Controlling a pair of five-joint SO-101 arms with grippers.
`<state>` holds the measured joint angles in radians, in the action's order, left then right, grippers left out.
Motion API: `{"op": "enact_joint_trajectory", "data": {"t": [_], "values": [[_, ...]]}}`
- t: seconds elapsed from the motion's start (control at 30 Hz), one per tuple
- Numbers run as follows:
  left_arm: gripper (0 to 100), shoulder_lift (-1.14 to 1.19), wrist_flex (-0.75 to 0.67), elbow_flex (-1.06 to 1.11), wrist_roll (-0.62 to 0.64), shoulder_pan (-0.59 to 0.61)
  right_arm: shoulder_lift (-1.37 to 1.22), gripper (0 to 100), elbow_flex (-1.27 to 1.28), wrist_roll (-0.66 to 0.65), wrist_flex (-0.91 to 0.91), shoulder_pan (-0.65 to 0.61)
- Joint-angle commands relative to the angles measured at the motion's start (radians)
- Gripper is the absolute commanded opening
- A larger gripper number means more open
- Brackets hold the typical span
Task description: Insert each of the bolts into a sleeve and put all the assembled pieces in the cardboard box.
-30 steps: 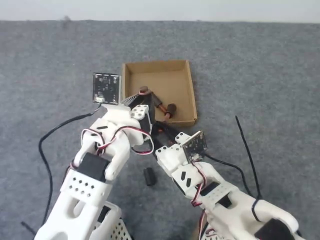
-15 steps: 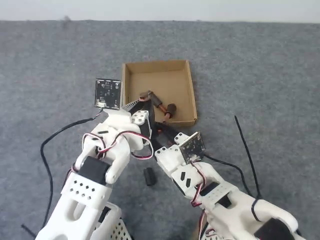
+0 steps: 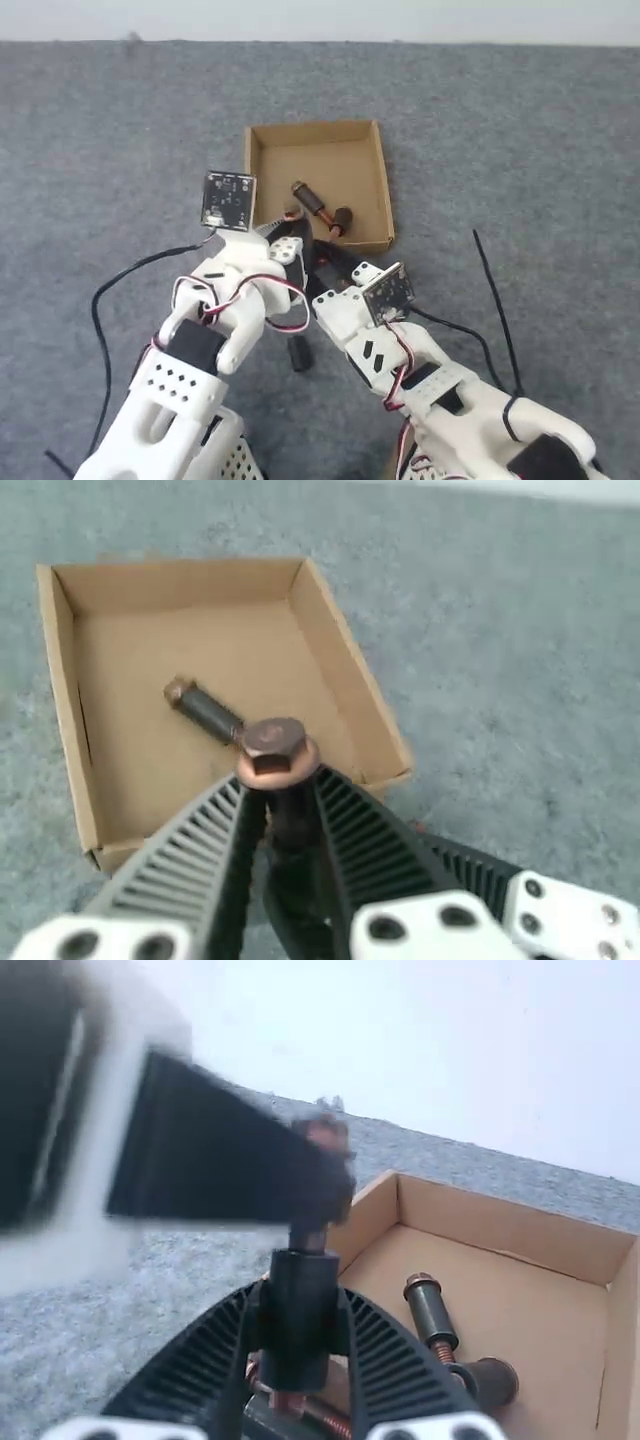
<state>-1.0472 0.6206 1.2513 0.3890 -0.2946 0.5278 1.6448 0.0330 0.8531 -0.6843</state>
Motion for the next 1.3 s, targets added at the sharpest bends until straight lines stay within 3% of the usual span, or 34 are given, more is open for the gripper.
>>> {"op": "enact_joint_trajectory", "data": {"t": [0.0, 0.53, 0.73, 1.27], "values": [[1, -0.002, 0.006, 0.025, 0.003, 0.012, 0.053, 0.6, 0.018, -0.012, 0.050, 0.053], [1, -0.003, 0.005, 0.065, -0.002, -0.040, 0.053, 0.6, 0.015, -0.009, 0.050, 0.087], [15, -0.003, 0.012, 0.068, -0.002, -0.040, 0.053, 0.6, 0.017, -0.009, 0.050, 0.087], [16, -0.005, 0.226, -0.056, -0.054, -0.048, 0.044, 0.6, 0.011, -0.009, 0.045, 0.088]]}}
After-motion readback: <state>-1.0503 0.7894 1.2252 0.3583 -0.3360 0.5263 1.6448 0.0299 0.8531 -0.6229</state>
